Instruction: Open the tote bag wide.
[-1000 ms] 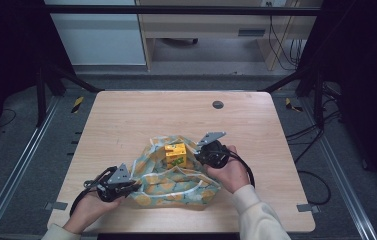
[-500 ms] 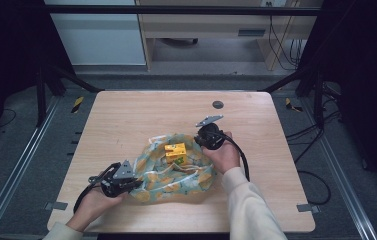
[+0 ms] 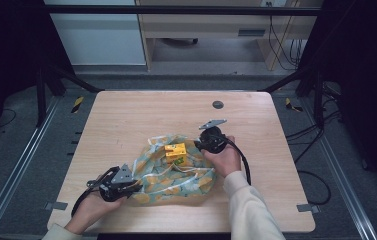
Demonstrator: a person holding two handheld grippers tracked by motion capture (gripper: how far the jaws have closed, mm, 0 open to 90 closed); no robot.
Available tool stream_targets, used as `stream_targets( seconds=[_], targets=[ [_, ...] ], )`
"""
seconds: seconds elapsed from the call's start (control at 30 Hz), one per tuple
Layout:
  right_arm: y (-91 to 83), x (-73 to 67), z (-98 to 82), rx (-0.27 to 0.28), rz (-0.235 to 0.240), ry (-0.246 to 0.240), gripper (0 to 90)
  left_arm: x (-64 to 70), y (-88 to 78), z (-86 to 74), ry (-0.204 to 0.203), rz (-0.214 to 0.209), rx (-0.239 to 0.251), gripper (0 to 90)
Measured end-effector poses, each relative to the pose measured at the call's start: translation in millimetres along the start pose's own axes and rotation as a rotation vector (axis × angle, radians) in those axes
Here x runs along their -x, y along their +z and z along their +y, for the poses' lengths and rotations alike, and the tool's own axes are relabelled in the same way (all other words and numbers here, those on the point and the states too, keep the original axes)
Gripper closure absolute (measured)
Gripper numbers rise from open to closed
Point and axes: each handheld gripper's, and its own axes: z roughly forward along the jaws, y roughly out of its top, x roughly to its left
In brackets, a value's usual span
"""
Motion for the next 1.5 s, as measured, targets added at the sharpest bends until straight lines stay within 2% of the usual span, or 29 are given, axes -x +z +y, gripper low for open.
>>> stream_targets(
  seconds=[0.1,0.17,0.27,0.3,0.37,0.4,0.5,0.57,0.77,0.97,1.13,1.2,1.3,1.37,1.5],
  targets=[
    [-13.1,-4.9,3.3,0.024,-0.018,-0.013,50.9,1.5,-4.0,0.6,-0.006,0.026,0.029,68.9],
    [-22.6,-7.4,6.0,0.048,-0.025,-0.018,44.0,1.8,-7.8,2.1,-0.006,0.044,0.048,62.0],
    [-36.3,-11.0,10.0,0.068,-0.033,-0.029,33.6,1.1,-14.8,4.8,-0.029,0.074,0.091,50.0],
    [-43.3,-13.3,11.7,0.083,-0.033,-0.025,31.1,0.5,-16.2,5.4,-0.034,0.081,0.099,45.8],
    [-50.5,-16.1,12.8,0.097,-0.029,-0.026,28.4,-1.2,-19.4,7.2,-0.068,0.111,0.114,36.8],
    [-55.5,-18.7,13.0,0.104,-0.024,-0.024,28.3,-2.3,-21.4,8.1,-0.078,0.111,0.125,33.3],
    [-69.6,-27.2,9.2,0.126,-0.018,-0.042,26.1,-2.6,-28.2,10.7,-0.092,0.127,0.154,26.5],
    [-77.7,-32.4,4.5,0.13,-0.01,-0.051,23.2,-3.5,-32.7,13.4,-0.101,0.122,0.178,23.4],
    [-99.9,-43.1,-13.2,0.136,-0.004,-0.077,19.4,-10.4,-43.2,25.5,-0.093,0.135,0.198,22.4],
    [-114.5,-48.8,-35.0,0.133,-0.009,-0.073,19.9,-29.0,-46.9,42.1,-0.101,0.176,0.199,24.9],
    [-109.4,-54.9,-55.4,0.107,-0.004,-0.06,20.5,-46.4,-31.2,51.6,-0.098,0.189,0.162,29.7],
    [-104.8,-56.4,-62.7,0.096,-0.007,-0.048,21.1,-51.0,-22.5,54.0,-0.105,0.183,0.158,31.9],
    [-96.6,-56.7,-72.1,0.083,-0.005,-0.031,21.4,-56.4,-10.8,55.7,-0.13,0.149,0.17,36.2],
    [-91.5,-56.5,-77.2,0.071,-0.015,-0.019,20.8,-58.1,-1.8,55.9,-0.138,0.146,0.166,37.9],
    [-82.7,-55.4,-86.2,0.052,-0.023,0.014,17.3,-56.0,12.5,55.0,-0.102,0.14,0.106,39.0]
  ],
)
